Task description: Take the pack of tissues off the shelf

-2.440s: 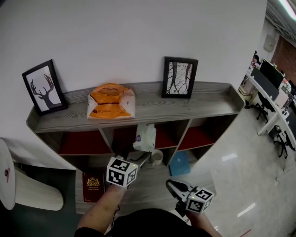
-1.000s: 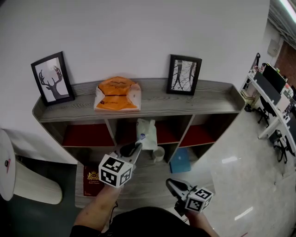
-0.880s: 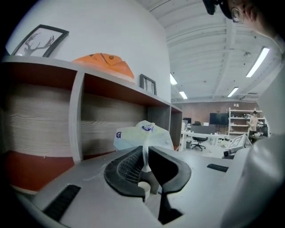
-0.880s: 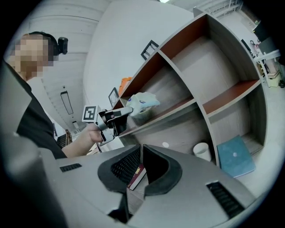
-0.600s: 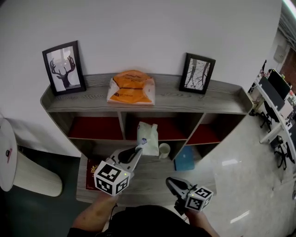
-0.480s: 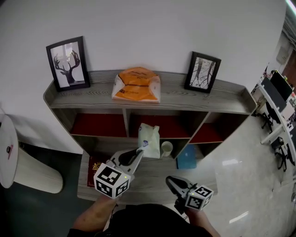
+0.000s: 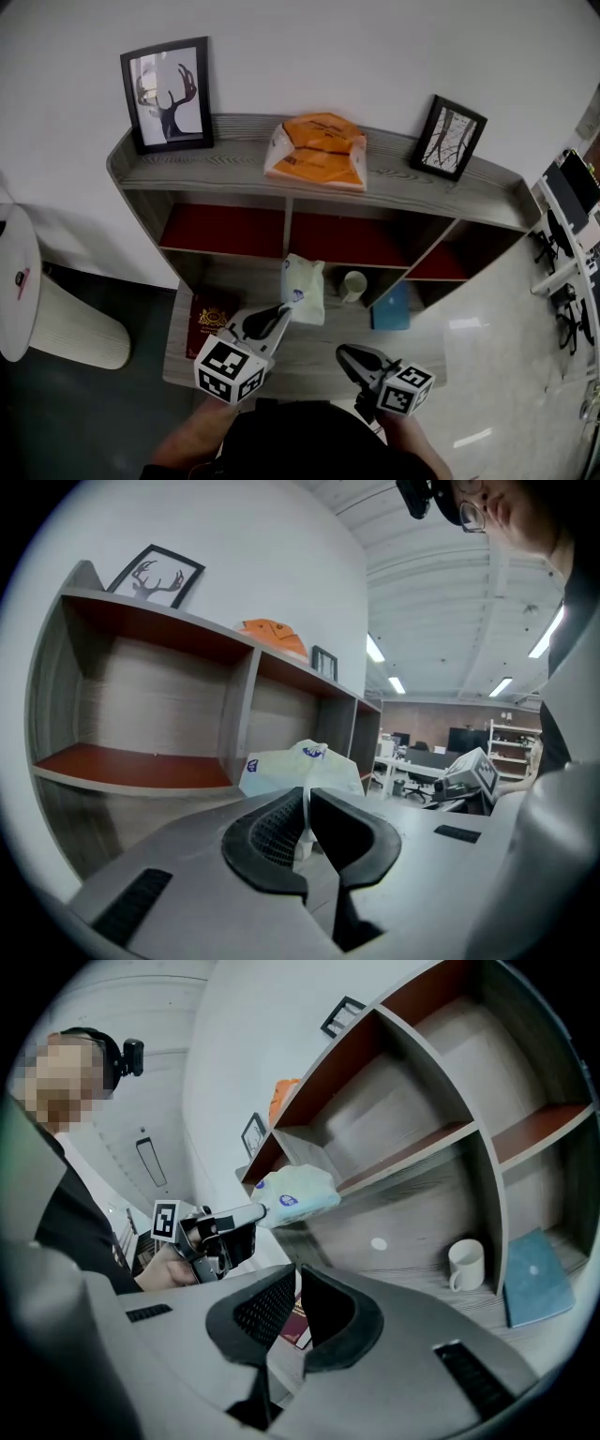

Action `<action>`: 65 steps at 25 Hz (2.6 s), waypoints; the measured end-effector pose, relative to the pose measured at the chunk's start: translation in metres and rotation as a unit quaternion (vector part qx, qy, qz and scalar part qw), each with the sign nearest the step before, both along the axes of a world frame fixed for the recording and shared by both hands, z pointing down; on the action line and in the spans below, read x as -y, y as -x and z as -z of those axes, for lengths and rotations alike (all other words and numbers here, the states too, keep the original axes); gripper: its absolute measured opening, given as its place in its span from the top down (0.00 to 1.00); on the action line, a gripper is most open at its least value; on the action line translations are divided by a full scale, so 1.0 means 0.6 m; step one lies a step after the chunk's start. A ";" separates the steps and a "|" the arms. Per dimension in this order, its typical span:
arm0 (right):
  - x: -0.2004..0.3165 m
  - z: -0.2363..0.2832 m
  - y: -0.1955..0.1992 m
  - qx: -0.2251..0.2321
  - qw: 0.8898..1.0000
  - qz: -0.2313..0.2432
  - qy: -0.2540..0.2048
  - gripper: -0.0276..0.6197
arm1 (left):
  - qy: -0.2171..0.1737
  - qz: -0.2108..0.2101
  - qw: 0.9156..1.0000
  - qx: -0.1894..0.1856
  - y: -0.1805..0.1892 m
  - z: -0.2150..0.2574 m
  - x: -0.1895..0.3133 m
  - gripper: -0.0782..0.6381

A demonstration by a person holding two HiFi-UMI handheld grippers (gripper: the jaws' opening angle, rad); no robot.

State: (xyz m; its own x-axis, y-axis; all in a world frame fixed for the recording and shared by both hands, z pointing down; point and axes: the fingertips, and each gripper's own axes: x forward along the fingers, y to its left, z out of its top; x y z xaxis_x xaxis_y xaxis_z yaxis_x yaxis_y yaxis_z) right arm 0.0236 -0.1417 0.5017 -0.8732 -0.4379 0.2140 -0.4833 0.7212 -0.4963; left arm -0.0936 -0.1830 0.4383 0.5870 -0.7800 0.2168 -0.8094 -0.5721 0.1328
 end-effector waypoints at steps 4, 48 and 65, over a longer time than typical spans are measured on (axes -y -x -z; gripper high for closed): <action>-0.008 -0.008 0.022 -0.006 1.000 0.003 0.006 0.93 | 0.022 0.006 1.000 -0.005 0.025 -0.036 -0.008 0.85; -0.089 -0.051 0.128 -0.063 0.997 -0.035 0.021 0.93 | 0.177 -0.045 0.981 0.065 0.100 -0.451 -0.001 0.84; -0.087 -0.035 0.112 -0.043 0.998 -0.040 0.012 0.93 | 0.131 0.001 0.991 0.013 0.140 -0.325 -0.038 0.66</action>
